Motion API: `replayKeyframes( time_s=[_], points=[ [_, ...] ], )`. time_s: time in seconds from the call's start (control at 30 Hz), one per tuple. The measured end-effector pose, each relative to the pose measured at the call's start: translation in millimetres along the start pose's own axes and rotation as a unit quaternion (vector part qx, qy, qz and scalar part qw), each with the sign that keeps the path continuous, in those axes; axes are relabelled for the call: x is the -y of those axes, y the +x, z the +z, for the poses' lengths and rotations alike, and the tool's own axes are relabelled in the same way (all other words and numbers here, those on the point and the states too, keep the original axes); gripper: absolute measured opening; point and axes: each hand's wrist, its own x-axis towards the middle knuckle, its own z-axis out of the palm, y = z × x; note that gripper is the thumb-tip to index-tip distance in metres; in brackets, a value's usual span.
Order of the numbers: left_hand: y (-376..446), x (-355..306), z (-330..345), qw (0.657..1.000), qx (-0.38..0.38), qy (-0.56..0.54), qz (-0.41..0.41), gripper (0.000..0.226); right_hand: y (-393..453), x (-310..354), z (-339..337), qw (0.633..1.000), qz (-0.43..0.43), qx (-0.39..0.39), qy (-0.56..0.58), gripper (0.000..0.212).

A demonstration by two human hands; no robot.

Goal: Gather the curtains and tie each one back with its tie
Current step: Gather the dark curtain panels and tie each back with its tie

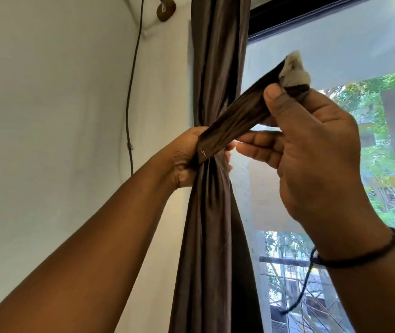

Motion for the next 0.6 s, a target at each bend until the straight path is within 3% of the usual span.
replayKeyframes(
  time_s=[0.13,0.3,0.5,0.57,0.6],
  points=[
    [-2.5,1.5,-5.4,0.998,0.016,-0.056,-0.003,0.029,26.0,-35.4,-23.6,0.989,0.137,-0.054,-0.030,0.011],
    [-7.4,-0.1,-15.8,0.998,0.051,-0.044,0.004,0.041,18.9,-89.3,-29.5,0.952,0.304,0.001,-0.028,0.011],
    [-14.9,-7.2,-17.9,0.999,0.047,-0.008,0.003,0.039,3.1,-99.3,4.0,0.946,0.313,0.031,0.080,0.009],
    [-14.2,-10.4,-18.3,0.994,-0.026,0.104,0.032,0.037,2.5,-106.8,8.6,0.963,0.267,-0.013,0.029,0.008],
    [-13.8,-11.5,-18.0,0.978,-0.082,0.184,0.056,0.048,1.6,-109.5,10.0,0.970,0.241,-0.038,-0.010,0.008]
  ],
)
